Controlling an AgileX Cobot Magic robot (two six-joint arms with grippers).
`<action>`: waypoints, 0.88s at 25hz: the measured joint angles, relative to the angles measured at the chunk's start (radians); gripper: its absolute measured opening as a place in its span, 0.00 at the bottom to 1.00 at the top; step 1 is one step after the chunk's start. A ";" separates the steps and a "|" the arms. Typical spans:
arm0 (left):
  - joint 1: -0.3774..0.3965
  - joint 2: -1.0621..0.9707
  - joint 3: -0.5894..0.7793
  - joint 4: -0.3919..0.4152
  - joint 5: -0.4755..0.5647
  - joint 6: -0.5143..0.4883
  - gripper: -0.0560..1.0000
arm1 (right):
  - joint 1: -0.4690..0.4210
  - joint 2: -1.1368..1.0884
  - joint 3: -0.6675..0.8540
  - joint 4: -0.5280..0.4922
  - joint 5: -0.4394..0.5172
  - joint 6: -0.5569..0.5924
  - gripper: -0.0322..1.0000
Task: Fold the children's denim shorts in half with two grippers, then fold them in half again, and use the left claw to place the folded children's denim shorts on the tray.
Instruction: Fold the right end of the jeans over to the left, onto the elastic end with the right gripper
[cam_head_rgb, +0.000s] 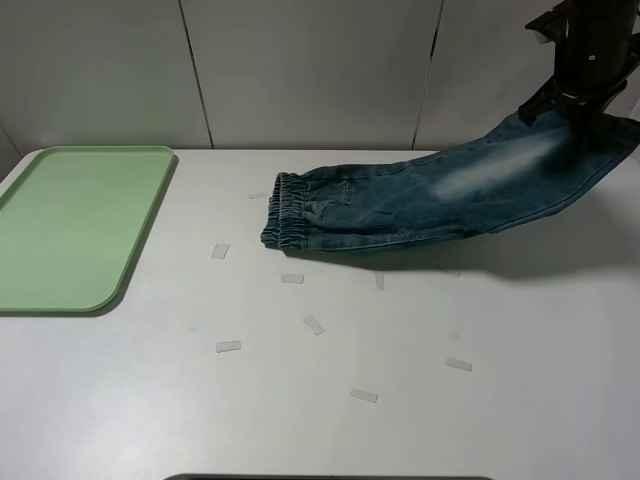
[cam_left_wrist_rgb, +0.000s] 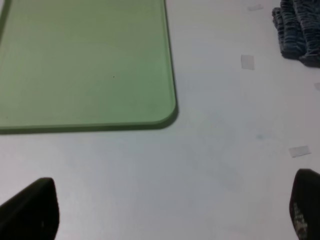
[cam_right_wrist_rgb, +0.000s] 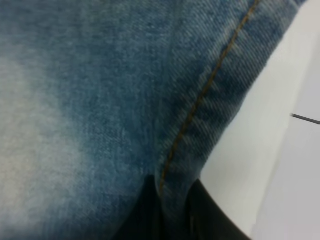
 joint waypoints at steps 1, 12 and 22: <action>0.000 0.000 0.000 0.000 0.000 0.000 0.91 | 0.000 -0.001 0.000 -0.015 0.000 0.007 0.04; 0.000 0.000 0.000 0.000 0.000 0.000 0.91 | 0.000 -0.007 0.000 0.033 -0.010 0.013 0.04; 0.000 0.000 0.000 0.000 0.000 0.000 0.91 | 0.105 -0.007 0.000 0.083 -0.009 0.040 0.04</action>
